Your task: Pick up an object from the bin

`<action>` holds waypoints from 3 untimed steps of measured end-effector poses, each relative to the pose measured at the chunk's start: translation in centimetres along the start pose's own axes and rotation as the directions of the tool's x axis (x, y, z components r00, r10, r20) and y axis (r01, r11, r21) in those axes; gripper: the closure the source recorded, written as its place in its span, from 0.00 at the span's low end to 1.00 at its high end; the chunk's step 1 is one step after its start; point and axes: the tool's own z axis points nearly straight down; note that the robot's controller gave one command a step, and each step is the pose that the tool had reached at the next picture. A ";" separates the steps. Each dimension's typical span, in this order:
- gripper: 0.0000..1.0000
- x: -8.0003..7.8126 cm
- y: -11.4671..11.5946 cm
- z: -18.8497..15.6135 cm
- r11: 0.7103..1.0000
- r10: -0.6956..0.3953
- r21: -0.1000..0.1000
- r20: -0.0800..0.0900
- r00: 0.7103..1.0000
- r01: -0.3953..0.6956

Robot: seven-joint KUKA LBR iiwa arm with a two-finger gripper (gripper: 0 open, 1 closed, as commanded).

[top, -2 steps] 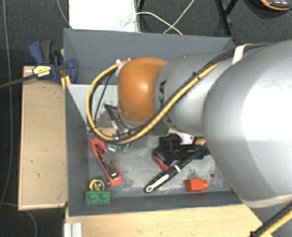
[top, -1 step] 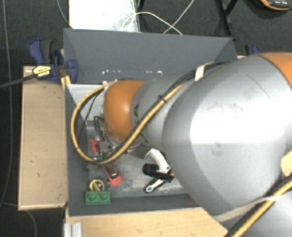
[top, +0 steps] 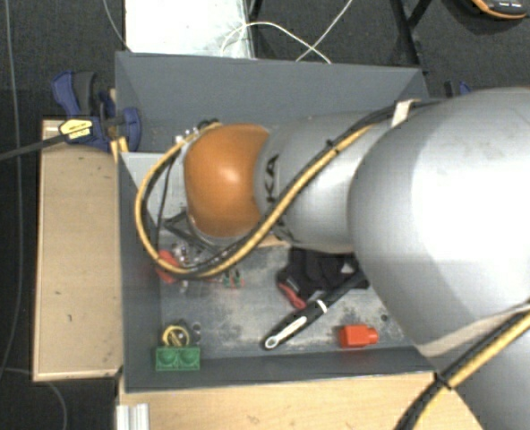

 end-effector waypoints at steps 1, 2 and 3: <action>1.00 -0.6 -0.1 0.0 0.983 -0.184 0.000 -0.001 0.983 0.184; 1.00 -0.9 -0.2 0.0 0.974 -0.227 0.000 0.001 0.974 0.227; 1.00 -0.8 -0.2 -1.0 0.975 -0.222 -0.001 -0.002 0.975 0.222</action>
Offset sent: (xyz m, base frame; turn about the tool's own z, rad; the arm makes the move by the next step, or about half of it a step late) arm 0.0050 0.0001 0.0011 -0.1545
